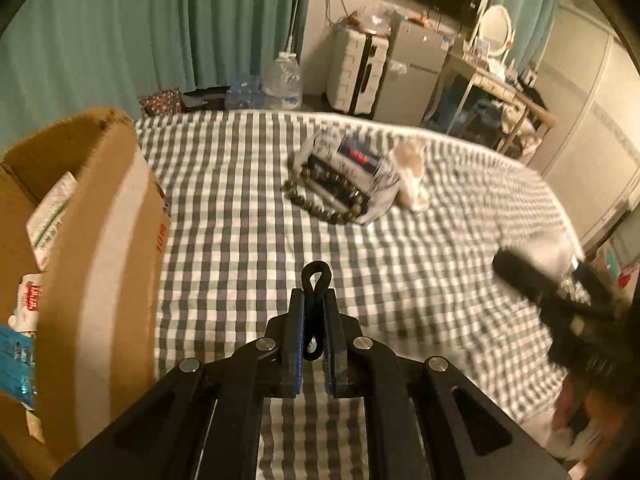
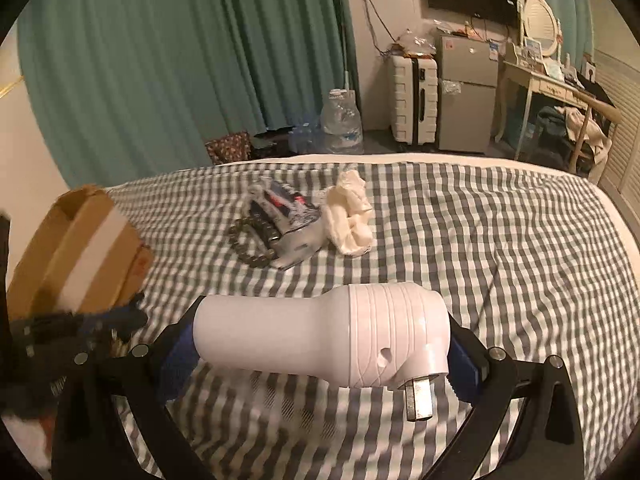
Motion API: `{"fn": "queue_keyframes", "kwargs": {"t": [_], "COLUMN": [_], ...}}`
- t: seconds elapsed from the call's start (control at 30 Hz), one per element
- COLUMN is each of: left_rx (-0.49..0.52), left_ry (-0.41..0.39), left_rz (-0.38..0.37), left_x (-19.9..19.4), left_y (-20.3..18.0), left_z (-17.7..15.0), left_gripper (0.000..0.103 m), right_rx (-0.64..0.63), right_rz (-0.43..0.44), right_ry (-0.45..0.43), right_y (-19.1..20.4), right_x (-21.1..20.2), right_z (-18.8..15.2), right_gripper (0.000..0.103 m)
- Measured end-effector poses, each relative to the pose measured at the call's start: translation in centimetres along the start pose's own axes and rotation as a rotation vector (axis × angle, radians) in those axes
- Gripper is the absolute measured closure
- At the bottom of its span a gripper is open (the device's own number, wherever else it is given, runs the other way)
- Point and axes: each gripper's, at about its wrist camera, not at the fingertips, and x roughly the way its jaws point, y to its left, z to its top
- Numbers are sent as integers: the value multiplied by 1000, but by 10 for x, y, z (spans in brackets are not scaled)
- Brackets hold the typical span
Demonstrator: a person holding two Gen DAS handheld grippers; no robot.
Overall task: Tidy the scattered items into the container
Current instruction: 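Carry the hair tie and white bottle into the cardboard box and release them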
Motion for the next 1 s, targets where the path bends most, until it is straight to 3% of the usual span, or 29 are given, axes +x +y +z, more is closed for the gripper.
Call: {"fn": "queue_keyframes", "kwargs": {"t": [0.2,0.3,0.6,0.83,1.0], "left_rx": [-11,14,24,-47,-74], "left_ry": [-74,-109,-113,-88,-41], "left_rz": [-22,8,96,140,149], "left_x": [-51,-80,-133,-135,-111], "left_y": [9,20,97,172,207], "left_z": [16,26,31,11,0], "left_gripper": [95,95,95,95,95], "right_rx": [-23,-51,-173,-231,-196], "right_rz": [58,102,246,355,429], "right_ry": [-23,-48,-90,-36,90], "right_y": [29,54,158,227,267], "right_x": [-43,-66,-102,-92,-46], "right_z": [-3,4,25,32,36], "right_gripper": [2,2,2,2,2]}}
